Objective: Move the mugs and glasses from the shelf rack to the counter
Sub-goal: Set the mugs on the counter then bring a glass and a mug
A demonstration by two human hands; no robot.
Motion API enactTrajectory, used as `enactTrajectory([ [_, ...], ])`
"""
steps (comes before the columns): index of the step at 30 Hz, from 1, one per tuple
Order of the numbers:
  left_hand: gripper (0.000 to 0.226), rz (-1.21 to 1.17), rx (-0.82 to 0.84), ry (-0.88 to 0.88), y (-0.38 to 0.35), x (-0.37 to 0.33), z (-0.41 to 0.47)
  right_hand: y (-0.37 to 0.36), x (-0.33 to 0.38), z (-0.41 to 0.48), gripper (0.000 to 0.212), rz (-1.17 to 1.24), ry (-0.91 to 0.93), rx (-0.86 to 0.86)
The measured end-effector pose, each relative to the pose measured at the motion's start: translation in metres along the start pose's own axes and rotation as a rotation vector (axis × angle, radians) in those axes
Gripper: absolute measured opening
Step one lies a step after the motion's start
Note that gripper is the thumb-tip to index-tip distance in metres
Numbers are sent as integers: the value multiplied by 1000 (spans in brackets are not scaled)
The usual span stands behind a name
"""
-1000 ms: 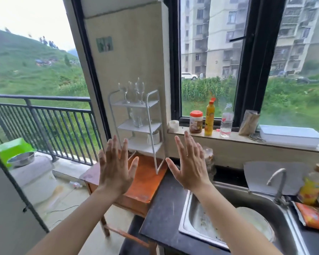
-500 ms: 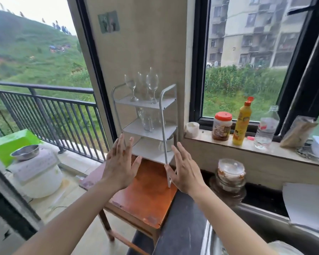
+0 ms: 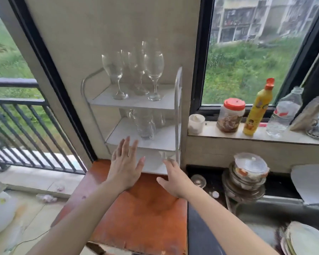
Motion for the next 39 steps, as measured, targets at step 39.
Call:
enactTrajectory([
  [39,32,-1609,289,26,16,-53,46,-62,-24,44,16,991,-322,-230],
])
Point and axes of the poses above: each hand's wrist, its own z-axis towards the middle knuckle, its own y-axis out of the back of the hand, x = y × z, the point moved 8 cm from there along z, towards the middle knuckle, and after that the axes turned 12 degrees about x, right-handed, at the moved point
